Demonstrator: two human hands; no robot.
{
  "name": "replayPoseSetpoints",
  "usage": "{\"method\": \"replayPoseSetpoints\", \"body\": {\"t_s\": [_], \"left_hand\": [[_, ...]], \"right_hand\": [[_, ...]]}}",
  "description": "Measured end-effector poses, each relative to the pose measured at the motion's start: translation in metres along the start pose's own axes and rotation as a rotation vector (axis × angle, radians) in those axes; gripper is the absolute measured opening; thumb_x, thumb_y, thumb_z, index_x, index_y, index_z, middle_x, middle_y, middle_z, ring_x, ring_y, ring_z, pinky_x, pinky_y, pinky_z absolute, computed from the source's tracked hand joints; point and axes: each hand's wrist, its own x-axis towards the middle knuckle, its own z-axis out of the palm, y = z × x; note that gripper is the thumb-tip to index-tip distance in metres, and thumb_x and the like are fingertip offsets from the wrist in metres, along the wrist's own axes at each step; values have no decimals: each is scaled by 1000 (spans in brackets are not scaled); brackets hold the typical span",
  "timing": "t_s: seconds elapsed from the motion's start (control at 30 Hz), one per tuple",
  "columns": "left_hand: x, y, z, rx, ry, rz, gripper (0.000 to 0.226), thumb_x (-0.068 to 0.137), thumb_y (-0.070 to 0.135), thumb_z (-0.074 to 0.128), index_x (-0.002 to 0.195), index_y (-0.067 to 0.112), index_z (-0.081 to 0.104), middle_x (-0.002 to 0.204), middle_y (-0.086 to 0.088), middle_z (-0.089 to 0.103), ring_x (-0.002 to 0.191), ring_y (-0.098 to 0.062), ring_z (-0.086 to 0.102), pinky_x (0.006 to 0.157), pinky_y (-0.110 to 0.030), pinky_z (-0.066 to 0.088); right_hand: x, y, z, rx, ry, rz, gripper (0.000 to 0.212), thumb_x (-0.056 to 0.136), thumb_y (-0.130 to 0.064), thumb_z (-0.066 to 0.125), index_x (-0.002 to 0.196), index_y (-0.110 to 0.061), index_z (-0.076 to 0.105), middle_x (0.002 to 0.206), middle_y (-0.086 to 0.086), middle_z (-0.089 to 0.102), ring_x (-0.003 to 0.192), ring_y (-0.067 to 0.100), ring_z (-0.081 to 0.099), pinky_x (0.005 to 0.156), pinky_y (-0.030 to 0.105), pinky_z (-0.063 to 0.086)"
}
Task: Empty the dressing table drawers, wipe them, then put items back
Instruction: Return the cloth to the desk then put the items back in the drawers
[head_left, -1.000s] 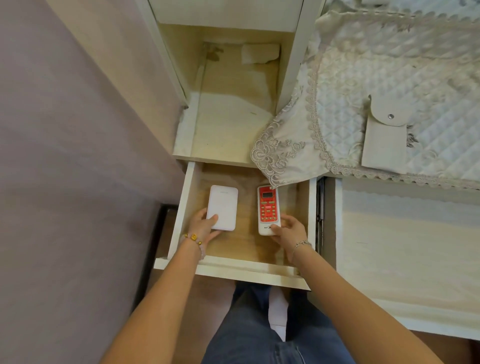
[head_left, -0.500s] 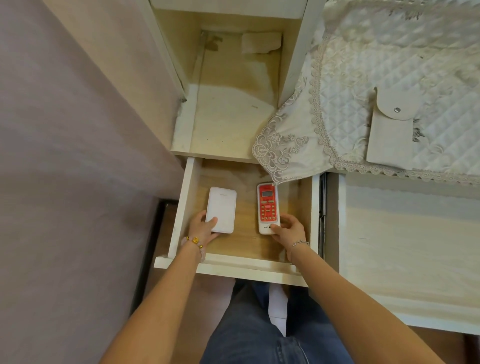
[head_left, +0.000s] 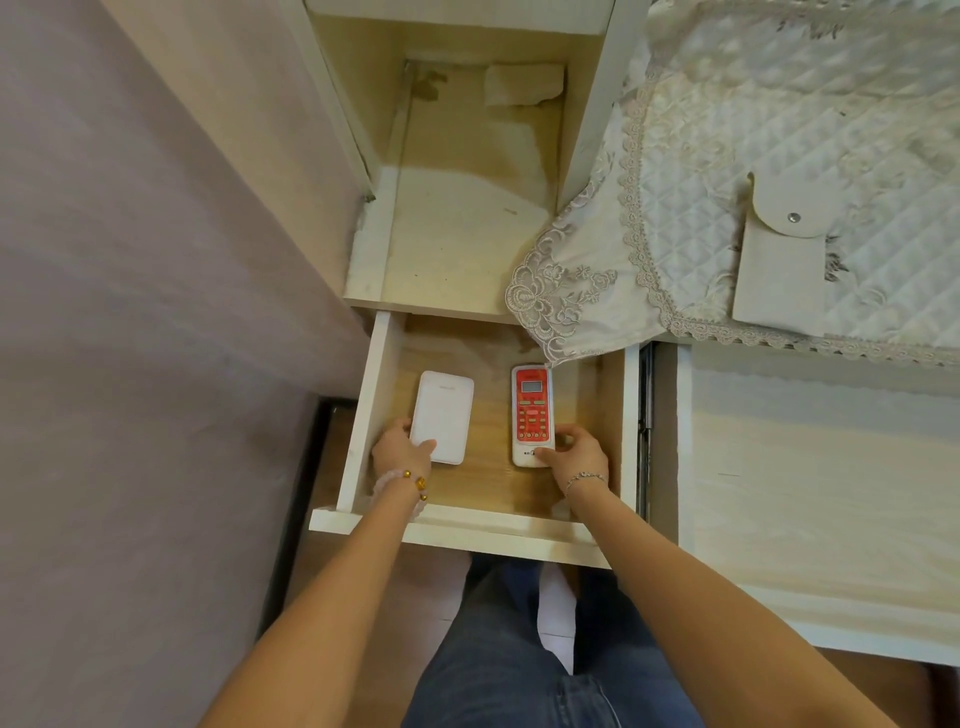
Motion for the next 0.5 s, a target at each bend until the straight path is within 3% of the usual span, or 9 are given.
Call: {"method": "replayPoseSetpoints", "body": {"t_s": [0.3,0.4,0.5], "left_hand": [[-11,3,-2,295,44,160,32,87,12,61,118,7,53,116,-12,58,105,-29,56,86,-39,50],[-16,11,-9,339,44,268,34,90,16,57,122,7,50,118,-12,57,106,-29,55,84,-38,49],[-24,26,-21,352,37,482,42,93,18,54,132,9,45,130,-9,51,118,-26,48,95,-34,42]], "right_hand": [[-4,-1,-7,-29,19,-15,37,84,-16,66,119,-14,52,117,7,62,101,22,60,89,35,48],[-14,-8,-15,-66,14,-109,41,86,-19,64,124,-14,50,110,6,62,92,16,57,88,34,50],[-30,-16,-36,-130,30,-271,43,87,-21,61,128,-17,48,117,3,59,99,13,55,90,30,48]]}}
